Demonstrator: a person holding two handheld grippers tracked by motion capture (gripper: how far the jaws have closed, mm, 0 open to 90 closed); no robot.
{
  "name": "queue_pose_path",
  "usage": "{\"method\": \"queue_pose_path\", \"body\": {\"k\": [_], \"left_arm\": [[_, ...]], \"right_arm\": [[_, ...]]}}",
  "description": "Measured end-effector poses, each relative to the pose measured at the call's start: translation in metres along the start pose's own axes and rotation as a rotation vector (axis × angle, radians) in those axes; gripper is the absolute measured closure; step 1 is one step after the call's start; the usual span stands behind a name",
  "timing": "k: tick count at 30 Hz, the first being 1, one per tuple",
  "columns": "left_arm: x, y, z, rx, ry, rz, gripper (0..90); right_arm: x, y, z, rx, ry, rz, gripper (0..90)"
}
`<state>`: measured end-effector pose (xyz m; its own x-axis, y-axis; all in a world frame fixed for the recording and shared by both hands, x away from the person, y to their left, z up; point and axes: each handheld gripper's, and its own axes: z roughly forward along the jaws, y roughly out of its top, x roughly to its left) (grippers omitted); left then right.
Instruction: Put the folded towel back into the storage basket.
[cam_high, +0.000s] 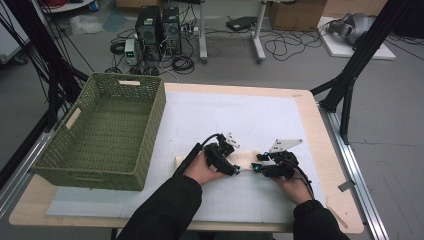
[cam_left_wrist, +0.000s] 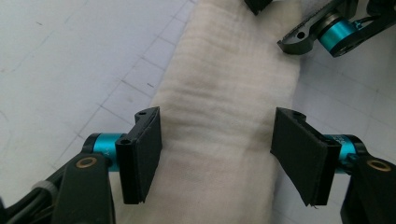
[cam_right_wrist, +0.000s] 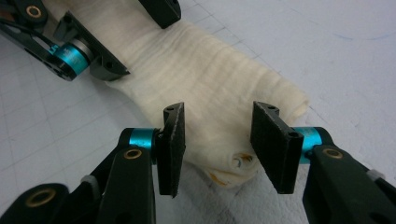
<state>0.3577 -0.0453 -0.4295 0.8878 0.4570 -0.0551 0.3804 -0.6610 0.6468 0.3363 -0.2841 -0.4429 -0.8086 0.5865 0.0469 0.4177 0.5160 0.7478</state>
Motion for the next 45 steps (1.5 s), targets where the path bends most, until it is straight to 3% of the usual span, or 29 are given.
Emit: {"method": "queue_pose_path", "body": {"k": [10, 12, 17, 22, 26, 29, 31, 33, 36, 40, 45], "left_arm": [[0.005, 0.002, -0.005, -0.020, 0.021, 0.003, 31.8], [0.006, 0.000, -0.004, 0.014, 0.017, 0.025, 31.8], [0.009, 0.000, -0.002, 0.036, -0.023, 0.037, 30.3], [0.009, 0.011, -0.003, 0.131, -0.055, 0.116, 30.5], [0.006, 0.010, 0.003, 0.132, -0.061, 0.142, 24.4], [0.009, 0.011, 0.002, 0.124, -0.068, 0.124, 26.6], [0.010, 0.011, 0.001, 0.126, -0.058, 0.135, 27.8], [0.010, 0.014, -0.004, 0.065, -0.084, 0.110, 29.6], [0.010, 0.016, -0.008, 0.061, -0.076, 0.126, 30.7], [0.018, 0.018, -0.016, 0.027, -0.071, 0.095, 30.5], [0.020, 0.018, -0.011, 0.066, -0.073, 0.086, 30.7]], "right_arm": [[0.000, 0.000, 0.000, 0.001, 0.005, -0.004, 53.4], [0.000, 0.000, 0.000, 0.000, 0.005, -0.004, 53.2], [0.000, 0.000, 0.000, 0.000, 0.007, -0.005, 52.3], [0.000, 0.000, 0.001, -0.002, 0.010, -0.002, 50.9], [0.001, 0.000, 0.001, 0.000, 0.013, 0.002, 49.3], [0.002, 0.000, 0.001, 0.000, 0.008, -0.002, 48.9], [0.002, 0.000, 0.001, 0.000, 0.007, -0.004, 48.9], [0.002, -0.001, 0.001, -0.002, 0.008, -0.004, 49.0], [0.001, -0.001, 0.001, -0.007, 0.009, -0.005, 49.0], [0.001, -0.001, 0.001, -0.008, 0.009, -0.008, 49.0], [0.001, -0.001, 0.001, -0.007, 0.009, -0.008, 49.1]]}}
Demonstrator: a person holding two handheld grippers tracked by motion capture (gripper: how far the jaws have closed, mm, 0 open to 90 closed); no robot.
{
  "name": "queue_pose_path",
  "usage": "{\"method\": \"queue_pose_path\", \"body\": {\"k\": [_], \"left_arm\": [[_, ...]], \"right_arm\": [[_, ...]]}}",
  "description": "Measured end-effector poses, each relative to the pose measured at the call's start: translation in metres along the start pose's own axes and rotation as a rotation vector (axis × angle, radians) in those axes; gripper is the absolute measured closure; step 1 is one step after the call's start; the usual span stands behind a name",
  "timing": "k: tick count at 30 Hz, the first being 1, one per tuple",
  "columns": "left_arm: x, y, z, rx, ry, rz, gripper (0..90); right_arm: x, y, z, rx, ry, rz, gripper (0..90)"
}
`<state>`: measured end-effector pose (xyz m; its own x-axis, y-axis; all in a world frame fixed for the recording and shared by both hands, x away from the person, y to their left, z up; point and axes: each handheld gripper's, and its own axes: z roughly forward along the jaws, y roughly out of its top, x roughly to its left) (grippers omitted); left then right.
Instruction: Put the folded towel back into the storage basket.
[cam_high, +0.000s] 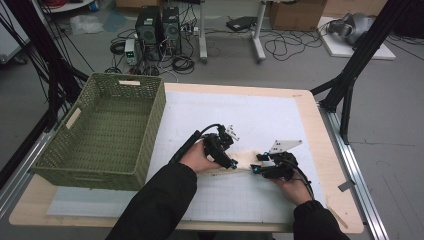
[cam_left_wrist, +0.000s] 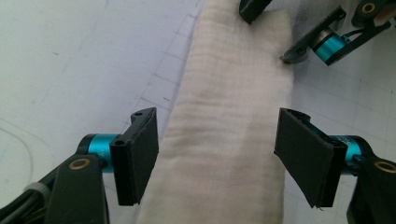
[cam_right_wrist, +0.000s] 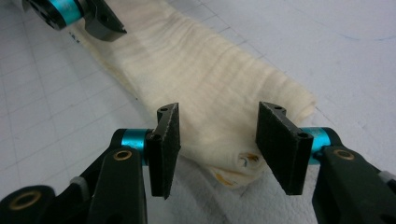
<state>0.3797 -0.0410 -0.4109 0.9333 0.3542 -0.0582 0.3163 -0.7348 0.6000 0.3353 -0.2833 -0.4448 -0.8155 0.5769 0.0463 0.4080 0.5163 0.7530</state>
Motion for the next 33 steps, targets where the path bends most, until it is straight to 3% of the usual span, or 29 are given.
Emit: {"method": "queue_pose_path", "body": {"k": [4, 17, 18, 23, 28, 33], "left_arm": [[-0.004, -0.002, 0.015, 0.062, -0.012, 0.019, 29.5], [-0.007, -0.004, 0.017, 0.051, -0.024, 0.026, 21.6], [-0.007, -0.004, 0.018, 0.054, -0.020, 0.035, 19.3], [-0.012, -0.004, 0.019, 0.059, 0.038, 0.055, 25.5], [-0.014, -0.003, 0.019, 0.069, 0.061, 0.060, 28.4], [-0.014, -0.003, 0.018, 0.057, 0.076, 0.046, 31.9]], "right_arm": [[0.000, 0.000, 0.000, 0.000, 0.001, 0.000, 49.0], [0.001, 0.000, 0.000, 0.004, 0.000, -0.008, 49.0], [0.001, 0.000, 0.000, 0.004, 0.000, -0.007, 49.0], [0.002, 0.001, 0.000, 0.008, -0.007, -0.015, 48.4], [0.003, 0.001, -0.002, 0.007, -0.013, -0.017, 45.1], [0.003, 0.001, -0.012, -0.026, -0.032, -0.003, 41.2]]}}
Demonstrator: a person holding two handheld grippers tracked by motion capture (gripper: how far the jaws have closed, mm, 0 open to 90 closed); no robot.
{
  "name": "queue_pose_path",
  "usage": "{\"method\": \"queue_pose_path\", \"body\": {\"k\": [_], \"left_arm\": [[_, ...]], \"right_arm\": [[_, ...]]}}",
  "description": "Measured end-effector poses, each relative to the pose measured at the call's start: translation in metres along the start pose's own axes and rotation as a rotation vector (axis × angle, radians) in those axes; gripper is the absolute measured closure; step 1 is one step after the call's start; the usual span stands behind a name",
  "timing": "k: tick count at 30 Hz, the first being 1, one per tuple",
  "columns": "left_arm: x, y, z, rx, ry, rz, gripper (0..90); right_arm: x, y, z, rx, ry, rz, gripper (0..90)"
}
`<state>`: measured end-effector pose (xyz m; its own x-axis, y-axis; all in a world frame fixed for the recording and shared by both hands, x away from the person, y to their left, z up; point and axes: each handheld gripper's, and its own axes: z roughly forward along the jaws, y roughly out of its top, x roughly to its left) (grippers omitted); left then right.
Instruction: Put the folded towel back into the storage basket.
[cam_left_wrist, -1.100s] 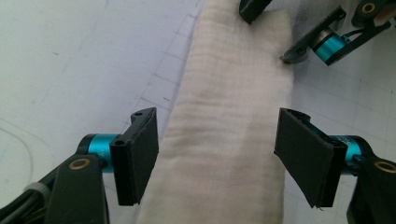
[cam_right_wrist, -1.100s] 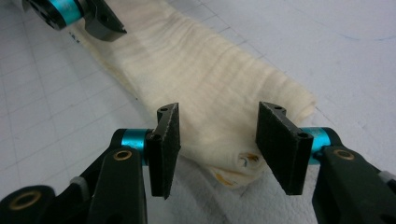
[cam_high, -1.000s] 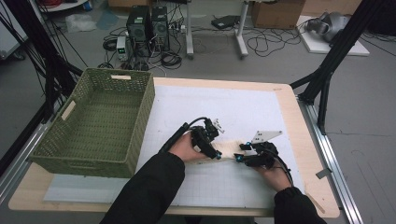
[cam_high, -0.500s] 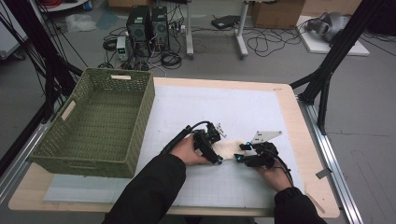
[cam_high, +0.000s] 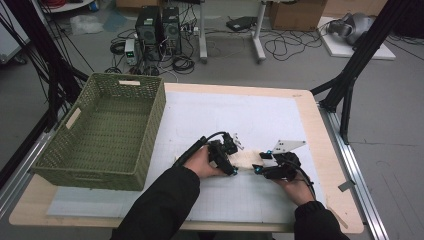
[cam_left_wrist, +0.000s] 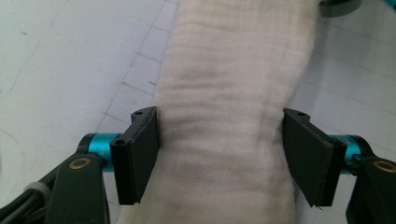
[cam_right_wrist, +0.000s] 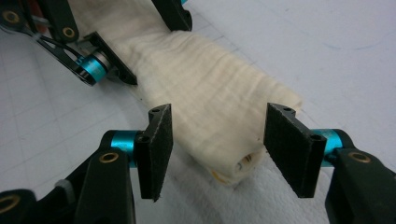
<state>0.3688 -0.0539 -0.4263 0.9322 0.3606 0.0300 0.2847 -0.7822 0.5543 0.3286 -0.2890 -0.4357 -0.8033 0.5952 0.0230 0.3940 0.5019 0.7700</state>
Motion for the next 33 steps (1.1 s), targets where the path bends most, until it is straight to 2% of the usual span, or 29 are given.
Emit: {"method": "queue_pose_path", "body": {"k": [7, 13, 19, 27, 33], "left_arm": [[0.003, 0.000, -0.002, -0.001, 0.032, -0.025, 45.8], [0.004, 0.001, -0.004, -0.002, 0.063, -0.044, 59.7], [0.006, 0.000, -0.004, -0.003, 0.094, -0.047, 72.6], [0.007, 0.000, -0.005, -0.003, 0.105, -0.057, 77.3], [0.009, -0.002, -0.006, -0.023, 0.089, -0.104, 77.9]], "right_arm": [[0.003, -0.006, -0.021, -0.013, -0.024, 0.005, 38.6], [0.004, -0.018, -0.041, -0.018, -0.055, 0.040, 35.1], [0.004, -0.036, -0.058, -0.033, -0.077, 0.085, 27.9], [0.000, -0.047, -0.068, -0.055, -0.106, 0.124, 20.7], [0.000, -0.046, -0.063, -0.059, -0.106, 0.123, 17.6]]}}
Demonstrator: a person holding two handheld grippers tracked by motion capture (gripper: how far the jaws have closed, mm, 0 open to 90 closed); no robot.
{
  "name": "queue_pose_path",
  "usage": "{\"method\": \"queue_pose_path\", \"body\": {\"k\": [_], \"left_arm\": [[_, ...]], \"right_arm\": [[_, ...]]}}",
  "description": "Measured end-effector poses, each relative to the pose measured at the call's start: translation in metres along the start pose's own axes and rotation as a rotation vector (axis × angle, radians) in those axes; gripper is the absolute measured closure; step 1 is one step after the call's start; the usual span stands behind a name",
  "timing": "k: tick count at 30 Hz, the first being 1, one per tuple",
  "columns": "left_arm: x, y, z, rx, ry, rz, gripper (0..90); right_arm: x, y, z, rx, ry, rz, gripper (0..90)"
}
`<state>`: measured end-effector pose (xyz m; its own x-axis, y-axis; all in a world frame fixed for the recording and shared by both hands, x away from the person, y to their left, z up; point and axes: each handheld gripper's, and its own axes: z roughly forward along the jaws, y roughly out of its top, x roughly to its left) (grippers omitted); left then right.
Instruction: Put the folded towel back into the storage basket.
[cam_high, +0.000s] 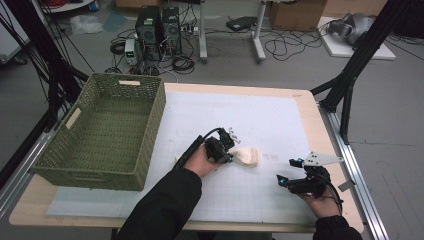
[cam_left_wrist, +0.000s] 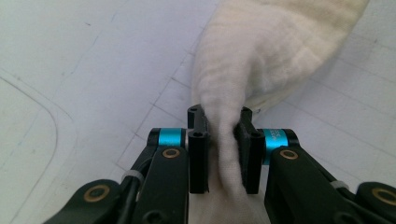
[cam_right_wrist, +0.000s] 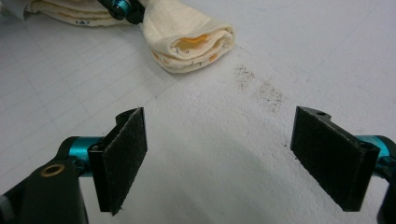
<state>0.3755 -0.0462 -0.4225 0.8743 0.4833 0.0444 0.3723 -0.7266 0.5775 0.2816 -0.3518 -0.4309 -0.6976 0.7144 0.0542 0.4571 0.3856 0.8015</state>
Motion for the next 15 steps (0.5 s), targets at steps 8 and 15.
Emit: {"method": "queue_pose_path", "body": {"k": [8, 15], "left_arm": [[0.0012, -0.0020, -0.0012, -0.013, -0.013, -0.034, 78.2], [0.0024, -0.0028, -0.0018, -0.016, -0.025, -0.049, 78.3]], "right_arm": [[-0.0022, 0.0002, 0.0009, -0.011, -0.016, 0.009, 13.9], [-0.0022, 0.0009, 0.0011, -0.020, -0.017, 0.001, 13.6]]}}
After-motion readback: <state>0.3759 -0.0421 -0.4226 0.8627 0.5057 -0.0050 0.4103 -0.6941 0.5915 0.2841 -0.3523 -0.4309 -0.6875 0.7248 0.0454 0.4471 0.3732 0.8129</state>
